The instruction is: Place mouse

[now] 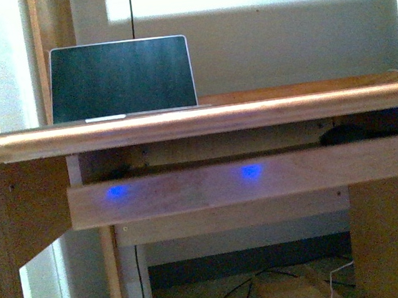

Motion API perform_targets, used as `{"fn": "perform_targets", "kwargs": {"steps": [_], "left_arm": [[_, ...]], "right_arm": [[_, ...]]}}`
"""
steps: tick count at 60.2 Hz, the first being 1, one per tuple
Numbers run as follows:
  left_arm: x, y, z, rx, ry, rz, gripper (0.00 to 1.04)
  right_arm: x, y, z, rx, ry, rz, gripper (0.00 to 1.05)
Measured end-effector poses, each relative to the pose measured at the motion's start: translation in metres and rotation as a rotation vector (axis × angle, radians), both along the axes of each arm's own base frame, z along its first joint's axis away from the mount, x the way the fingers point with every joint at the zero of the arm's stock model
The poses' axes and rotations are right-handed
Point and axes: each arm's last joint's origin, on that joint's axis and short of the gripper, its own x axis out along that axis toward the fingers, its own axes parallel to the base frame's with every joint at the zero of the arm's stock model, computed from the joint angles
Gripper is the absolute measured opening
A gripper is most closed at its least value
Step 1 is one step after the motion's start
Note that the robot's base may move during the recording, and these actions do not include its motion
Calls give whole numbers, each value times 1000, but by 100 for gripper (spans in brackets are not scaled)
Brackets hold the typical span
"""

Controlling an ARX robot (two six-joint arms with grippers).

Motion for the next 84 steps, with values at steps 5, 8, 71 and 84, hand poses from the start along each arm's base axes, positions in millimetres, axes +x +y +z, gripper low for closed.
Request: {"fn": "perform_targets", "kwargs": {"steps": [5, 8, 71, 84], "left_arm": [[0, 0, 0, 0, 0, 0, 97], [0, 0, 0, 0, 0, 0, 97], [118, -24, -24, 726, 106, -355, 97], [168, -43, -65, 1183, -149, -446, 97]], "right_arm": [[0, 0, 0, 0, 0, 0, 97], [0, 0, 0, 0, 0, 0, 97], [0, 0, 0, 0, 0, -1, 97], [0, 0, 0, 0, 0, 0, 97]]}}
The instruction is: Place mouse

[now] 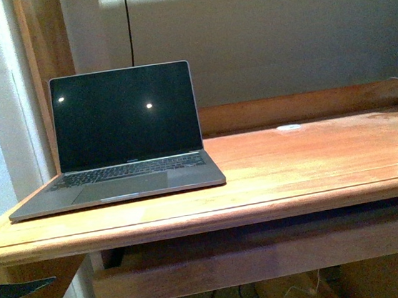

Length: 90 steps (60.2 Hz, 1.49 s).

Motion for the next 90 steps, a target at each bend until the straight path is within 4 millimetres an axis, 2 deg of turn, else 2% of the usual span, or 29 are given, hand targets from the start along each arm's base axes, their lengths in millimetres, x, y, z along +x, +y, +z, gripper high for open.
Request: {"fn": "perform_targets", "kwargs": {"steps": [9, 12, 17, 19, 27, 36, 47, 56, 64, 73, 78, 85, 90], "left_arm": [[11, -1, -8, 31, 1, -37, 97], [39, -6, -15, 75, -49, -102, 97], [84, -9, -33, 151, -111, -109, 97], [91, -8, -38, 173, -121, -131, 97], [102, -10, -39, 205, -154, -165, 97], [105, -12, -42, 209, -167, -210, 97], [107, -26, -45, 130, -73, -239, 97], [106, -28, -43, 106, 18, -228, 97], [97, -25, -38, 96, 217, -214, 97], [80, -20, -14, 60, 484, -248, 97], [59, -18, -1, -3, 643, -317, 97], [10, -16, 20, -210, 866, -376, 97], [-4, -19, 35, -360, 922, -334, 97]], "right_arm": [[0, 0, 0, 0, 0, 0, 97], [0, 0, 0, 0, 0, -1, 97], [0, 0, 0, 0, 0, 4, 97], [0, 0, 0, 0, 0, 3, 97], [0, 0, 0, 0, 0, -1, 97], [0, 0, 0, 0, 0, 0, 97], [0, 0, 0, 0, 0, 0, 97], [0, 0, 0, 0, 0, 0, 97], [0, 0, 0, 0, 0, 0, 97], [0, 0, 0, 0, 0, 0, 97], [0, 0, 0, 0, 0, 0, 97], [0, 0, 0, 0, 0, 0, 97], [0, 0, 0, 0, 0, 0, 97]]}}
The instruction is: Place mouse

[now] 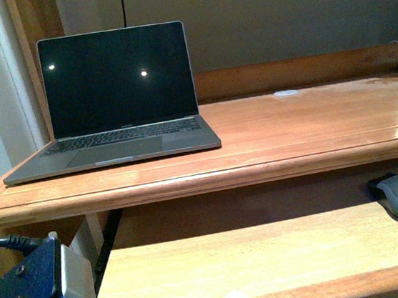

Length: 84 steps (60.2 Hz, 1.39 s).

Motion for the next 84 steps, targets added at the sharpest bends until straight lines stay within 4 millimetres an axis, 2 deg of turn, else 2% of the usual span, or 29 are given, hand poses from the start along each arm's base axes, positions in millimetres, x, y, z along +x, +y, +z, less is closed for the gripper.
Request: {"fn": "perform_targets", "kwargs": {"steps": [6, 14, 17, 20, 23, 24, 27, 29, 33, 38, 48, 52, 57, 62, 68, 76, 84], "left_arm": [[-8, 0, 17, -131, 79, 151, 97], [-11, 9, 66, -353, 43, 355, 97], [-20, 15, 84, -458, 56, 415, 97], [-38, 20, 97, -559, 95, 465, 97], [-59, 21, 101, -573, -69, 700, 87], [-63, 21, 101, -572, -85, 717, 85], [-87, 33, 95, -529, -204, 961, 75], [-97, 39, 91, -512, -241, 1057, 69], [-113, 48, 84, -512, -312, 1169, 59], [-122, 50, 82, -533, -348, 1169, 47], [-129, 61, 68, -525, -351, 1168, 18], [-133, 62, 62, -524, -351, 1169, 2], [-136, 62, 57, -523, -354, 1166, 3], [-139, 62, 53, -523, -354, 1166, 3], [-142, 62, 49, -522, -353, 1167, 3], [-145, 62, 45, -523, -354, 1167, 3], [-147, 62, 43, -524, -355, 1166, 3]], "right_arm": [[0, 0, 0, 0, 0, 0, 97], [0, 0, 0, 0, 0, 0, 97], [0, 0, 0, 0, 0, 0, 97], [0, 0, 0, 0, 0, 0, 97], [0, 0, 0, 0, 0, 0, 97], [0, 0, 0, 0, 0, 1, 97], [0, 0, 0, 4, 8, -10, 97], [0, -1, -2, 38, 76, -59, 97], [1, -3, 0, 133, 233, -169, 97], [10, -7, 10, 212, 278, -220, 97], [51, -9, 61, 243, 154, -214, 97], [87, -4, 81, 212, 144, -173, 97], [135, 8, 91, 123, 199, -145, 97], [171, 17, 83, 47, 306, -135, 97], [198, 25, 75, -18, 396, -132, 97], [220, 28, 65, -82, 460, -173, 97], [231, 25, 50, -95, 523, -192, 97]]}}
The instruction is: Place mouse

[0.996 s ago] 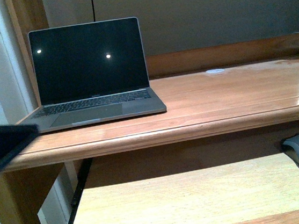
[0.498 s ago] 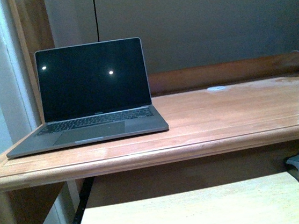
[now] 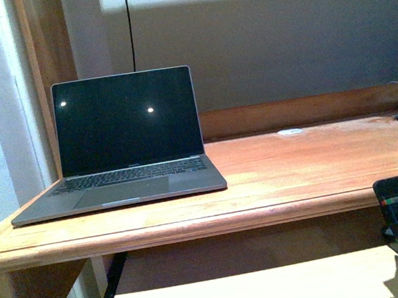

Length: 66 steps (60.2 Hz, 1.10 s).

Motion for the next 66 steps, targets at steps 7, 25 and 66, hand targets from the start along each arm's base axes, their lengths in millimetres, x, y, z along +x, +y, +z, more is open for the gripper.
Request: {"fn": "perform_targets", "kwargs": {"steps": [7, 25, 66], "left_arm": [[-2, 0, -3, 0, -12, 0, 3], [-8, 0, -11, 1, 2, 0, 3], [-16, 0, -13, 2, -1, 0, 3]], "right_arm": [[5, -3, -14, -3, 49, -9, 97], [18, -8, -39, 0, 97, -25, 97], [4, -18, -40, 61, 60, -25, 55]]}}
